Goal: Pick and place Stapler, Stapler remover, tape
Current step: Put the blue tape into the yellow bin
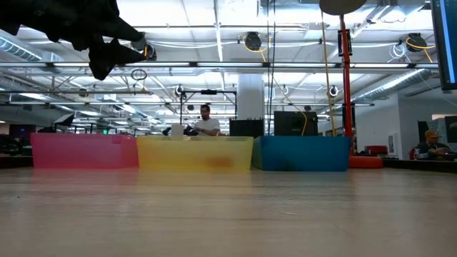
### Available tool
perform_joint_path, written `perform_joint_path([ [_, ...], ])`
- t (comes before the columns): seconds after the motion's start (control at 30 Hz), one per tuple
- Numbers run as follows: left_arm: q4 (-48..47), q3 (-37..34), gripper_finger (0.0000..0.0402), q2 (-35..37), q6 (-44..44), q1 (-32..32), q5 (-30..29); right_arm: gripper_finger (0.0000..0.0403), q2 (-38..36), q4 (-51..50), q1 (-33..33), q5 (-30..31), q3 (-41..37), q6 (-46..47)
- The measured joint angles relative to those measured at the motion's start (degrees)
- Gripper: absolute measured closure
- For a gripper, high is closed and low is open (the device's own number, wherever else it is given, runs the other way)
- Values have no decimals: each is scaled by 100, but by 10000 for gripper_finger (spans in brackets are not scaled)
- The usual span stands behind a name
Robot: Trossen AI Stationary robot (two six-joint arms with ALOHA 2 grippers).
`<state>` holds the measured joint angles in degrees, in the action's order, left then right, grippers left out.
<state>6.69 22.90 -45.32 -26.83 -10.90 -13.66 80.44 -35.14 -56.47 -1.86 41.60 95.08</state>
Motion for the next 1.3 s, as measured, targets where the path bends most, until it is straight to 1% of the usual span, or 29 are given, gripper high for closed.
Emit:
perform_joint_path([
  [0.2, 332, 0, 204, 0, -26, 4, -3, 386, -464, -173, 51, 1394, -37, 593],
  [0.3, 713, 0, 204, 0, -64, 4, -4, 386, -699, 168, 223, 2022, -33, 615],
  [0.43, 1317, 0, 204, 0, -70, 4, -4, 386, -865, 926, 710, 2725, -26, -2],
  [0.5, 1605, 0, 203, 0, -70, 4, -4, 386, -872, 1438, 1035, 2843, -20, -509],
  [0.63, 2058, 0, 204, -81, -336, 0, -4, 386, -872, 2374, 1784, 2791, -18, -1669],
  [0.73, 2385, 0, 203, -310, -604, -64, -6, 386, -876, 3126, 2374, 2761, -14, -2540],
  [0.9, 3137, 0, 204, -1029, -987, -276, 10, 386, -877, 4319, 3346, 2672, -11, -3888],
  [0.97, 3562, 0, 204, -1381, -1012, -364, 16, 386, -878, 4723, 3732, 2452, -11, -4291],
  [1.1, 4423, 18, 204, -2005, -1059, -434, 22, 386, -878, 5281, 4351, 1931, -9, -4700],
  [1.2, 4428, 277, 204, -2379, -1182, -377, -78, 386, -826, 5601, 4667, 1581, -4, -4794],
  [1.3, 4396, 703, 204, -2791, -1187, -277, -89, 386, -721, 5864, 4861, 1267, -4, -4799],
])
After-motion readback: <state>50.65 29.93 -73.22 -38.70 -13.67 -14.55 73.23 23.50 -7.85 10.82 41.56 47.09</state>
